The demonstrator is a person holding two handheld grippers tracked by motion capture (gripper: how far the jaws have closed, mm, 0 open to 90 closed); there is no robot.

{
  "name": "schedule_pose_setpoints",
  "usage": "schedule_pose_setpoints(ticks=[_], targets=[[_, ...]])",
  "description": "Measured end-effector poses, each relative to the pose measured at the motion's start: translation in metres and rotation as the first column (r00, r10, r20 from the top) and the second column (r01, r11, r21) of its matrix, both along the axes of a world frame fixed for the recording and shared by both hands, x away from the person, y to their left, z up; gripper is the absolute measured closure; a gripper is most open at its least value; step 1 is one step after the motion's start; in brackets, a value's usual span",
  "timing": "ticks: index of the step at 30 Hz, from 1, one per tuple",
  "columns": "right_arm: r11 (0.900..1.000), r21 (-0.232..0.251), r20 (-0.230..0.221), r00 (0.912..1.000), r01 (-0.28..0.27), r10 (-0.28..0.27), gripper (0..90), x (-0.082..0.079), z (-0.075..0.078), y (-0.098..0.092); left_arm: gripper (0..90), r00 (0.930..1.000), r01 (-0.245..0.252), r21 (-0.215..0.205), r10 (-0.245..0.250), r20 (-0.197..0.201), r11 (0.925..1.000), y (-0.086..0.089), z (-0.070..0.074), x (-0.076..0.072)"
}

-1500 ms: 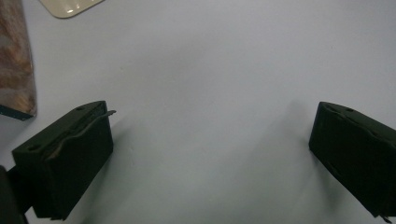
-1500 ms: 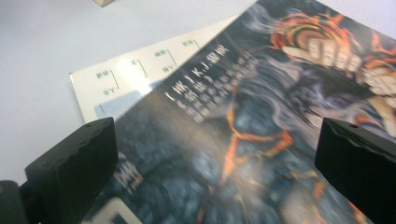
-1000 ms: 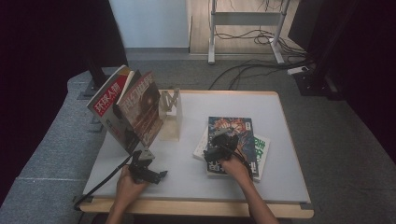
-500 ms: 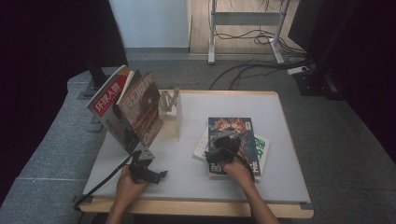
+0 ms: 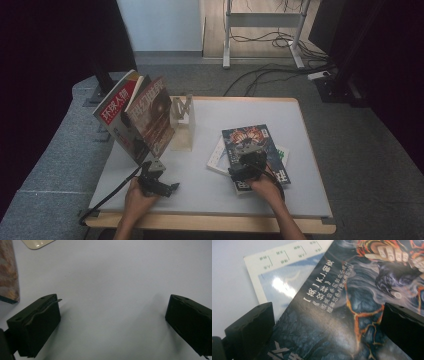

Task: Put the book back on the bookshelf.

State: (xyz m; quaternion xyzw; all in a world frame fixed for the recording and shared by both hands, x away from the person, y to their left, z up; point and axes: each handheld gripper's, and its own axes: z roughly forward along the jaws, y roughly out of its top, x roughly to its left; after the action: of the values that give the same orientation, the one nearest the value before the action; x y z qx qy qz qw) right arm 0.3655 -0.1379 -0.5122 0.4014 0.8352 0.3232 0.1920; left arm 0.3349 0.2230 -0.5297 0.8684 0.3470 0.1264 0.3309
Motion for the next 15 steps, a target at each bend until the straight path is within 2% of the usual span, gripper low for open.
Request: schedule_pose_setpoints(ticks=[10,15], targets=[[1.000,-0.004,-0.010,0.9999,0.007,-0.007,0.0,-0.015,0.001,-0.033,0.0,1.0000,-0.001,0.000,0.001,0.000,1.0000,0.000,0.000,0.000],[1.000,-0.024,-0.032,0.9995,0.001,-0.002,0.0,-0.016,0.004,-0.034,0.0,1.0000,-0.001,0.000,0.001,0.000,1.0000,0.000,0.000,0.000]])
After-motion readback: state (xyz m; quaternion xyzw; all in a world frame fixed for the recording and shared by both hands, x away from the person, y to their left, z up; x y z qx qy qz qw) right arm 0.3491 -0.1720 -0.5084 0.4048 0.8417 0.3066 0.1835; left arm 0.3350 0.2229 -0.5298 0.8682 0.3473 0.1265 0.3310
